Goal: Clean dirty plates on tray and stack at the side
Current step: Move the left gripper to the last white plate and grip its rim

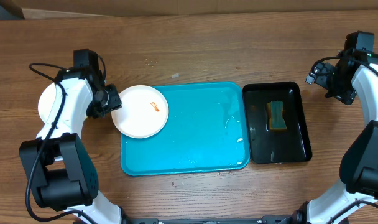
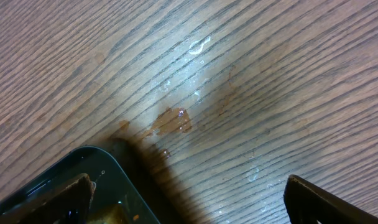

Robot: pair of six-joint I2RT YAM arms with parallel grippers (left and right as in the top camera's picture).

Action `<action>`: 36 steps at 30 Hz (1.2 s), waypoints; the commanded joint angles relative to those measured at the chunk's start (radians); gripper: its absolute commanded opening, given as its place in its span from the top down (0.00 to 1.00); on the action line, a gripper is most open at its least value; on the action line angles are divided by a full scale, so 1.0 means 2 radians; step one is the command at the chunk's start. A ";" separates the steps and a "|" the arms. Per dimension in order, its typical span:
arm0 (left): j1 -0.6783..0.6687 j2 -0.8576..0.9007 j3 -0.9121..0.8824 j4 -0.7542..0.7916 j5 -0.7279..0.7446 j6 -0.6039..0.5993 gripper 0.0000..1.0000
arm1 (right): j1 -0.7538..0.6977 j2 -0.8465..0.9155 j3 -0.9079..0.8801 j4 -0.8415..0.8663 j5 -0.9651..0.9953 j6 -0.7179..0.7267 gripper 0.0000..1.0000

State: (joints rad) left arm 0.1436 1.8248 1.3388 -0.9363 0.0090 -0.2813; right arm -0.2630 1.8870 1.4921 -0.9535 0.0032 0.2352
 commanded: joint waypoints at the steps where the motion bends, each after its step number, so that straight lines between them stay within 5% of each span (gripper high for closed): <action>1: 0.000 -0.015 -0.021 0.008 -0.009 -0.002 0.58 | -0.001 -0.006 0.008 0.002 -0.002 0.002 0.00; 10: 0.000 -0.015 -0.060 0.036 -0.009 -0.002 0.63 | -0.001 -0.006 0.008 0.002 -0.003 0.002 0.00; 16: -0.001 -0.015 -0.062 0.036 0.023 -0.002 0.90 | -0.001 -0.006 0.008 0.002 -0.003 0.002 0.00; 19: -0.004 -0.015 -0.062 0.034 0.050 -0.001 0.96 | -0.001 -0.006 0.008 0.002 -0.003 0.002 0.00; 29: -0.073 -0.015 -0.063 0.014 0.061 -0.001 0.96 | -0.001 -0.006 0.008 0.002 -0.003 0.002 0.00; 36: -0.187 -0.015 -0.063 0.025 0.059 -0.012 0.96 | -0.001 -0.006 0.008 0.002 -0.003 0.002 0.00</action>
State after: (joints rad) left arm -0.1505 1.8236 1.2263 -0.8970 0.1165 -0.2855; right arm -0.2630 1.8870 1.4921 -0.9539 0.0029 0.2348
